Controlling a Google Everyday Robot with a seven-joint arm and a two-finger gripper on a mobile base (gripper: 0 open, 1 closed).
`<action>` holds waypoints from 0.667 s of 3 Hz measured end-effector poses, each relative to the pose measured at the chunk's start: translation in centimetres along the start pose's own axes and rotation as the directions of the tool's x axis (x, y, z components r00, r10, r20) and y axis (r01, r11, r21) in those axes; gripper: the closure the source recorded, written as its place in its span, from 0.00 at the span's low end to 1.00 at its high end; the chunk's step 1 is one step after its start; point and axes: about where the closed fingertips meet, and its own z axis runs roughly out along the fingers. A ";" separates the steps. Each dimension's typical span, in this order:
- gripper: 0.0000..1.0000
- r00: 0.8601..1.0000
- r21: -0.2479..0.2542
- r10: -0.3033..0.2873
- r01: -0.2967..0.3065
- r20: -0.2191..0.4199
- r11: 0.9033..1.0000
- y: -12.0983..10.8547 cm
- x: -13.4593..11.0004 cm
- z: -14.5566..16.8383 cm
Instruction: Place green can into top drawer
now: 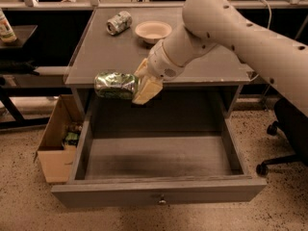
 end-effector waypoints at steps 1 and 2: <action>1.00 0.999 -0.039 0.031 -0.032 -0.030 0.999 4.9 1.0 2.4; 1.00 0.996 -0.087 0.079 -0.082 -0.047 0.993 8.4 3.2 4.7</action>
Offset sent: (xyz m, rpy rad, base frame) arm -0.0986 -0.0127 -0.1277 -0.0744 0.2097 -0.0397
